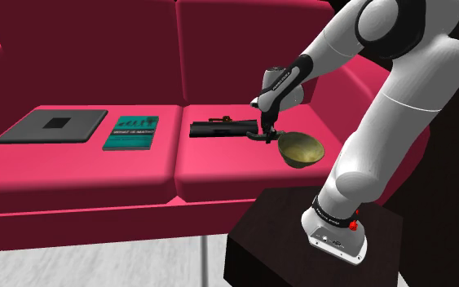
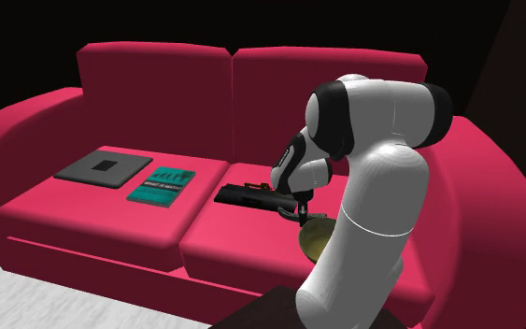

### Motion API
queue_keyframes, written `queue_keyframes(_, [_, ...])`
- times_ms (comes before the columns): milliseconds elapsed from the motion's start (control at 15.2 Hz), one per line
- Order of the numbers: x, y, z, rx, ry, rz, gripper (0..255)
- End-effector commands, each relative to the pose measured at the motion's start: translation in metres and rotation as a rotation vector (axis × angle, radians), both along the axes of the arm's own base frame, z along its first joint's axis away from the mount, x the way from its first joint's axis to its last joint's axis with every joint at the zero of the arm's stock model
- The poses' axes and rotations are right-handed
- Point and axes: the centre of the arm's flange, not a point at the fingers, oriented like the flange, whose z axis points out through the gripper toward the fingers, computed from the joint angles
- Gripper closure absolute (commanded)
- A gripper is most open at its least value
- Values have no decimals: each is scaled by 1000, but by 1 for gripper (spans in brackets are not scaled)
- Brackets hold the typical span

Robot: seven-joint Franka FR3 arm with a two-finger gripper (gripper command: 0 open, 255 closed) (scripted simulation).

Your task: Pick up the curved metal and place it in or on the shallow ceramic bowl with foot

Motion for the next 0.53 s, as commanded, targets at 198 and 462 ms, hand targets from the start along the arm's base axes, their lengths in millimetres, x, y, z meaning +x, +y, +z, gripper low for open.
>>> queue_keyframes(198, [0,0,21,0,0,0,255])
queue_keyframes(462, [0,0,42,0,0,0,255])
